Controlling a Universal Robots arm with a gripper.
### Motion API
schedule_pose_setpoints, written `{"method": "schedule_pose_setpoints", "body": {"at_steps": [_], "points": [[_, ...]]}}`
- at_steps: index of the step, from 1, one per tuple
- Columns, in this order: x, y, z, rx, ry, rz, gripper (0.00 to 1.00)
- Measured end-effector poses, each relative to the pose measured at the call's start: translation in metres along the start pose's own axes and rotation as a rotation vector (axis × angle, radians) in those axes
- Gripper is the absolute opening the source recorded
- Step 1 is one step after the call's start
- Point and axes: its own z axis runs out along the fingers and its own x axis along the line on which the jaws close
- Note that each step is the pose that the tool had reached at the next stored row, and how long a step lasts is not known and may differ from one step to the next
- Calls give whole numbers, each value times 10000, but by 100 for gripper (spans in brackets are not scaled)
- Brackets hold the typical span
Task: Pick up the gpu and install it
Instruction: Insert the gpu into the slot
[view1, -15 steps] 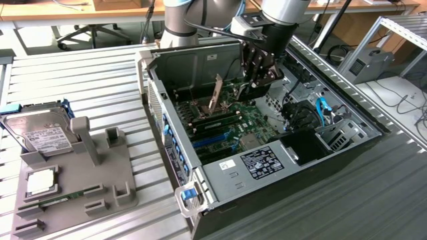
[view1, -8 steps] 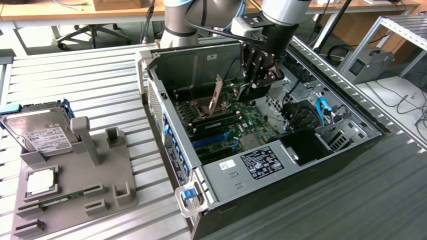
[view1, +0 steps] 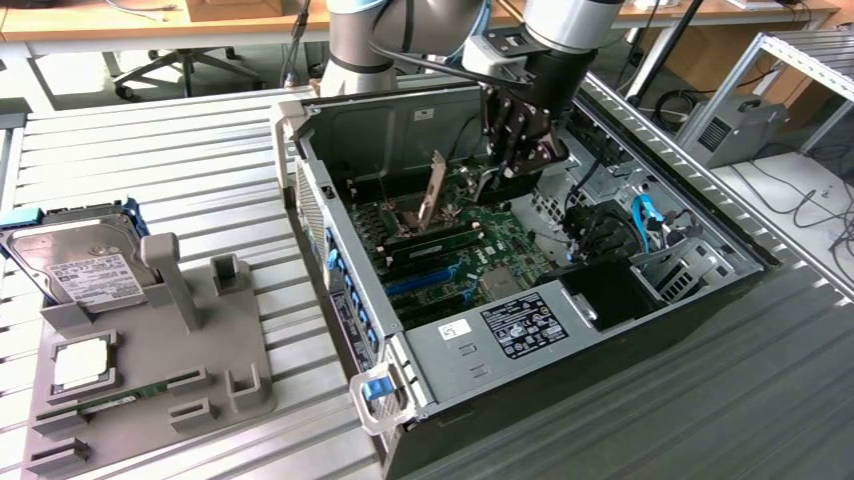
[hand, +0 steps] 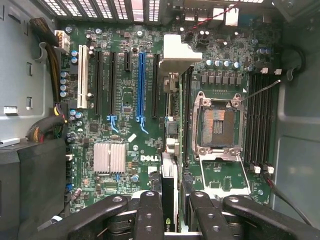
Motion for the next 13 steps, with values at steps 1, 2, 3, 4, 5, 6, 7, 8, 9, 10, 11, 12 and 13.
{"method": "schedule_pose_setpoints", "body": {"at_steps": [1, 2, 3, 4, 5, 6, 7, 8, 9, 10, 11, 12, 13], "points": [[2, 0, 1, 0, -1, 0, 26], [3, 0, 1, 0, 0, 0, 26], [5, 0, 2, 0, 0, 0, 26], [6, 0, 3, 0, 0, 0, 26], [8, 0, 3, 0, 0, 0, 26], [9, 0, 4, 0, -1, 0, 26], [11, 0, 5, 0, -1, 0, 26], [13, 0, 5, -1, 0, 0, 26], [18, 1, 7, 0, 0, 0, 26], [23, 1, 9, 0, -1, 0, 26], [24, 1, 9, 0, 0, 0, 26], [25, 1, 10, 0, -1, 0, 26], [28, 1, 11, 0, 0, 0, 26]]}}
